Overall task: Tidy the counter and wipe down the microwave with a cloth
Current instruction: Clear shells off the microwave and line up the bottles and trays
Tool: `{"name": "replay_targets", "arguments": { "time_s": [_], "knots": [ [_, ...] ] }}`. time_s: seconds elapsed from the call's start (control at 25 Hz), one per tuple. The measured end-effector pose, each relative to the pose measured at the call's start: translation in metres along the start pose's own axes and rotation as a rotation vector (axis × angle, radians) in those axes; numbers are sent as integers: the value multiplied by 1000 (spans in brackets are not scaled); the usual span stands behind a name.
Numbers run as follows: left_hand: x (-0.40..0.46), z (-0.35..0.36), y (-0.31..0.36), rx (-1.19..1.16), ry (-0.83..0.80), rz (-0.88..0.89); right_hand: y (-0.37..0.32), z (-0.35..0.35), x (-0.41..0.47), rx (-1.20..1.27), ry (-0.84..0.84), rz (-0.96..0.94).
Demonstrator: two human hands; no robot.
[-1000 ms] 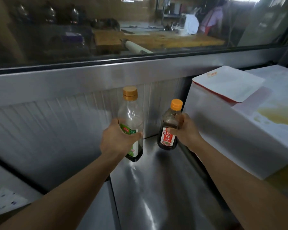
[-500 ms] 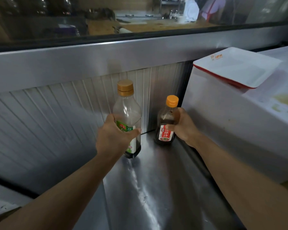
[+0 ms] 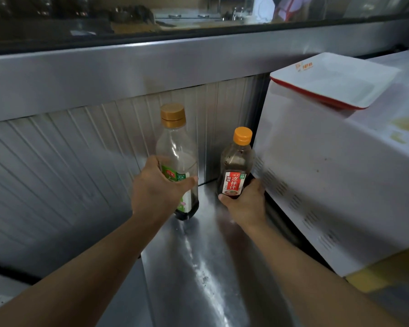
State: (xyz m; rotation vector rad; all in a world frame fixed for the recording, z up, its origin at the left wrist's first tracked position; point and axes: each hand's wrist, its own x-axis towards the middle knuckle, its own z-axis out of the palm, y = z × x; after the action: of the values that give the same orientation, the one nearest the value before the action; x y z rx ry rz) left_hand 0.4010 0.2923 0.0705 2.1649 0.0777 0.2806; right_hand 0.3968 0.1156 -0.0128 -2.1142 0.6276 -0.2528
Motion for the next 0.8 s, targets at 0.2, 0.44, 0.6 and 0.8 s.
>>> {"name": "replay_targets", "arguments": {
  "time_s": [0.2, 0.44, 0.6, 0.8],
  "knots": [
    [3, 4, -8, -4, -10, 43, -6, 30, 8, -36, 140, 56],
    [11, 10, -8, -8, -4, 48, -4, 36, 22, -36, 230, 16],
    [14, 15, -7, -1, -3, 35, -4, 34, 32, -59, 261, -28],
    [14, 21, -6, 15, -7, 42, -3, 35, 33, -155, 286, -59]
  ]
}}
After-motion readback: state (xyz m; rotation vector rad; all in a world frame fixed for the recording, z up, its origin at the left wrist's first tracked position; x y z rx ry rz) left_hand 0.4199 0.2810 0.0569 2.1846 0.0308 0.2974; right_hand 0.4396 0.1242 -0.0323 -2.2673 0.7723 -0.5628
